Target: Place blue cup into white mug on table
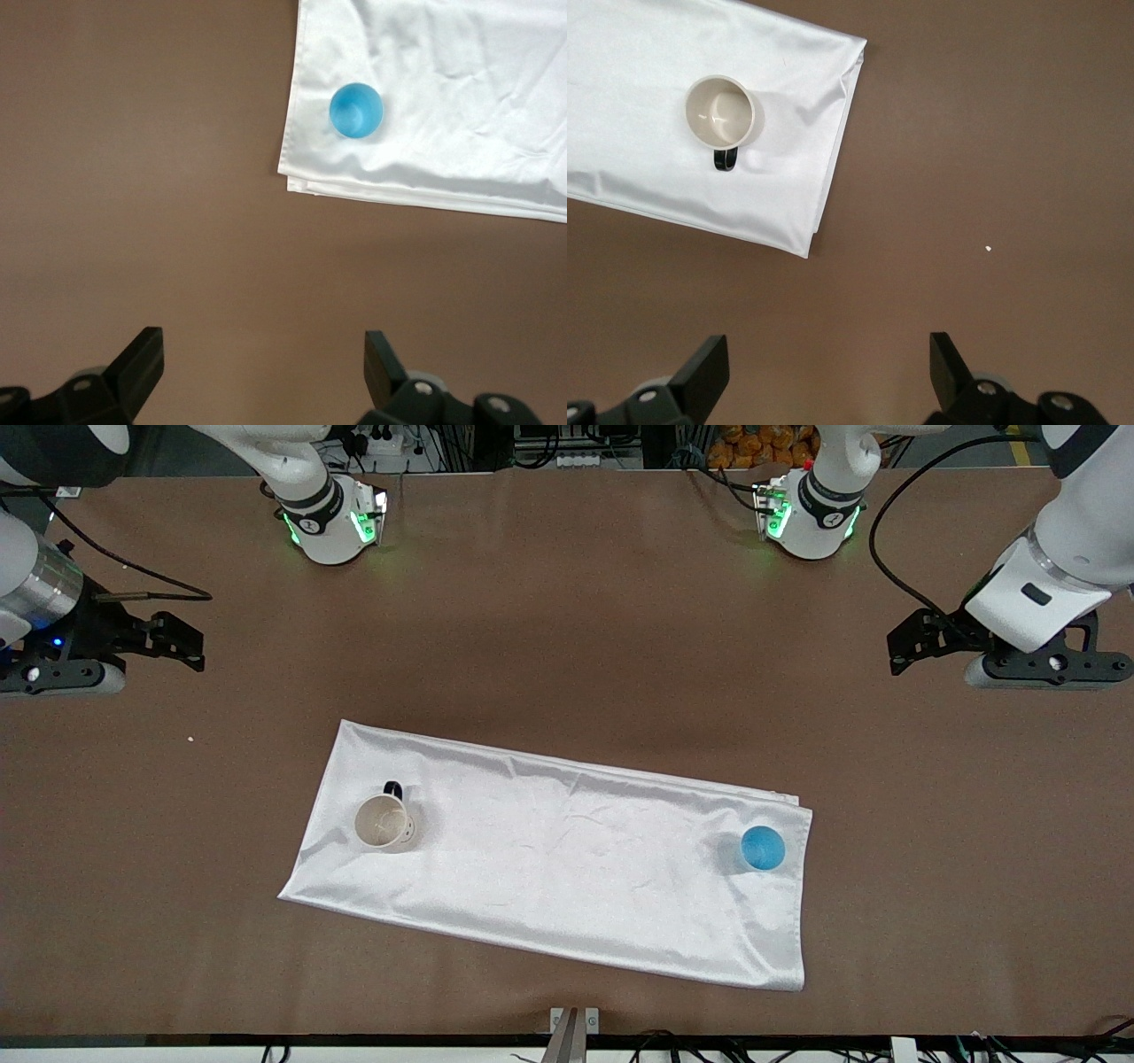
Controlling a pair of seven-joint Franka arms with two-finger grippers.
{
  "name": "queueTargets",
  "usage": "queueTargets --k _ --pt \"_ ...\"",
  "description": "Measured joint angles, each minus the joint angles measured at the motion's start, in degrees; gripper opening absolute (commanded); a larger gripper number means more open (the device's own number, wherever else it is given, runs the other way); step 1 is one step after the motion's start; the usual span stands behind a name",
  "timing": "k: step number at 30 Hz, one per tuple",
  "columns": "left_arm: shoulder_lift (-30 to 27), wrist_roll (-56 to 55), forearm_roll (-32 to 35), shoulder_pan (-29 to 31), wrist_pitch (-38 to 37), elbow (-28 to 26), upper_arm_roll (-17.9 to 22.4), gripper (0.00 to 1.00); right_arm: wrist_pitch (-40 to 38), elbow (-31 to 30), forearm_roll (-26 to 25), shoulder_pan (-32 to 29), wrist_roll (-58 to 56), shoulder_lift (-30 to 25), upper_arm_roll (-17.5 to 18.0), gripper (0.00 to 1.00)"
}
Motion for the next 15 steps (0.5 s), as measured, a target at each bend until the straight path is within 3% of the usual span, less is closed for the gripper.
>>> queueTargets --k 8,15 --pt "3.60 0.00 0.00 -1.35 2.02 -0.01 -0.49 1.00 3.23 -3.94 5.66 -0.44 0.17 0.22 -0.30 1.00" --pt "8.07 0.00 0.00 -5.26 7.00 0.00 -0.63 1.00 9.91 -10.16 6.76 -0.34 6.26 0.84 -0.30 1.00"
